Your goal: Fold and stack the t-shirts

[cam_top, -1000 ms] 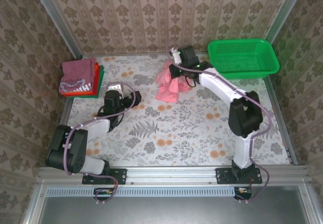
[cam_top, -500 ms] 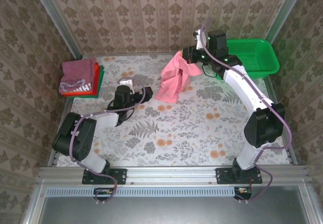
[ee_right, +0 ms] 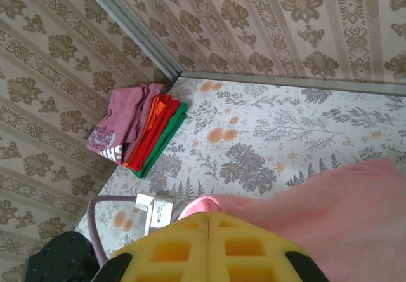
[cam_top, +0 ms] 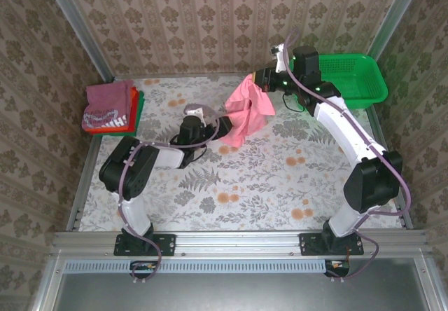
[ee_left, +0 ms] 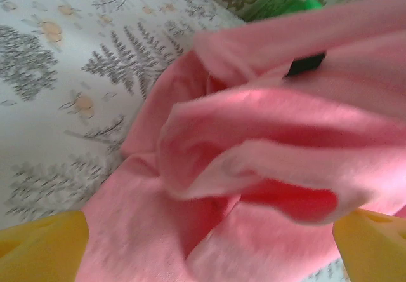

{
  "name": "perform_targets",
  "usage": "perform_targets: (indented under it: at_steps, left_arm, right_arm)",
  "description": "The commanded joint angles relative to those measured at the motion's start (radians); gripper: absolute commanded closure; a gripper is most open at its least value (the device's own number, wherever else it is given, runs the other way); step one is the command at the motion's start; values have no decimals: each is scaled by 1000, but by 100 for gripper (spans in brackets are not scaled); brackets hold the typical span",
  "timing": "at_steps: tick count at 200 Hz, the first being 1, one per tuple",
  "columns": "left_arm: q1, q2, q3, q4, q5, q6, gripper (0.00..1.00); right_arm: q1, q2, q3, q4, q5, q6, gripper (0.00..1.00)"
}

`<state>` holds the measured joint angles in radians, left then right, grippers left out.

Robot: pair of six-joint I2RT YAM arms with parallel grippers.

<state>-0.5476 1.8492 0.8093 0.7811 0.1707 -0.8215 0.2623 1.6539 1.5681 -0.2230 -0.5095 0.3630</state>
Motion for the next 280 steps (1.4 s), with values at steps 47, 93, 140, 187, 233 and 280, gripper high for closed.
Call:
perform_targets:
  at_steps: [47,93,140,187,233,280]
  left_arm:
    - [6,105,119,106,38,-148,8]
    - [6,176,222,90,73,-158,92]
    - [70,114,249,-15,49,-17,100]
    - [163,141,488,-187,107,142,100]
    - [198,342,996,-406,105,238,100]
    - [232,403,1131,-464,64,219,100]
  right_arm:
    - [-12,-34,-35,61,-32,33,100]
    - [-20,-58,-15,34,-13,15,100]
    - [-57,-89,66,29,15,16,100]
    - [-83,-85,253,11,40,-7,100]
    - [-83,67,652,-119,-4,-29,100]
    - [-50,125,751,-127,-115,26,100]
